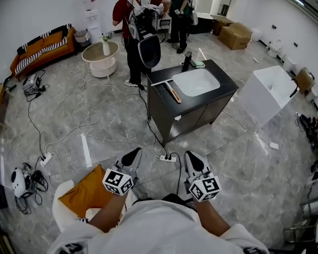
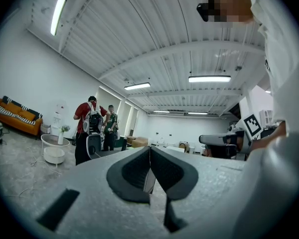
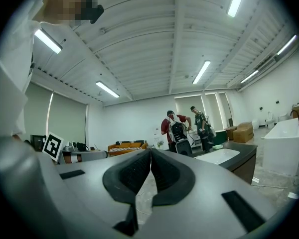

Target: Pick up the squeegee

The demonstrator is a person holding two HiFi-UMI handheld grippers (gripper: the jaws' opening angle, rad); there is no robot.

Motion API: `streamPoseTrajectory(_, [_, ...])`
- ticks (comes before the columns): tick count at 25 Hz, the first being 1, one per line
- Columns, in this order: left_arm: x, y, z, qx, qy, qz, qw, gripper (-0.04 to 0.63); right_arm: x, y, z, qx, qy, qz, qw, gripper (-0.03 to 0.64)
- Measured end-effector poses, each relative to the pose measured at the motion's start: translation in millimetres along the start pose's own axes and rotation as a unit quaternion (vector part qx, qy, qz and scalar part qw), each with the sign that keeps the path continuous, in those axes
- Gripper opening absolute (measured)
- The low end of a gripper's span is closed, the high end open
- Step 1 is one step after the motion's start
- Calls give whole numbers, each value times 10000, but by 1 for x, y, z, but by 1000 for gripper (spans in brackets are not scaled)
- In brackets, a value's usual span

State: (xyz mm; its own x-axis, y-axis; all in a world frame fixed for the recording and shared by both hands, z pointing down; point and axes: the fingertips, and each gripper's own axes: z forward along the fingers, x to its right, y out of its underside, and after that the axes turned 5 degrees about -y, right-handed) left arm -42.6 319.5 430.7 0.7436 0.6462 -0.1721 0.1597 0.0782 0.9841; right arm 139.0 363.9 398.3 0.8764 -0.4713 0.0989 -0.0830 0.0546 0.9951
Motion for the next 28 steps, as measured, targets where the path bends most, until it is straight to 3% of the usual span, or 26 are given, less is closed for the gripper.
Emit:
streamPoseTrajectory(5, [-7, 10, 8, -85, 25, -220, 9997, 15, 10, 4, 0, -137, 162, 51, 9998, 15])
streamPoseTrajectory(14, [-31, 19, 33, -268, 5, -295, 9992, 15, 37, 17, 35, -170, 194, 357, 9990, 15])
streamPoseTrajectory(19, [-55, 2, 84, -209, 93, -6, 9997, 15, 55, 7, 81, 55, -121, 35, 9999, 15])
streamPoseTrajectory(23, [-78, 13, 113, -347, -99, -208, 9991, 15, 90, 22, 118, -152, -21, 395, 9991, 15])
streamPoseTrajectory(28, [-92, 4, 172, -358, -96, -231, 9990, 15, 147, 4, 152, -113, 44, 409, 9991, 15])
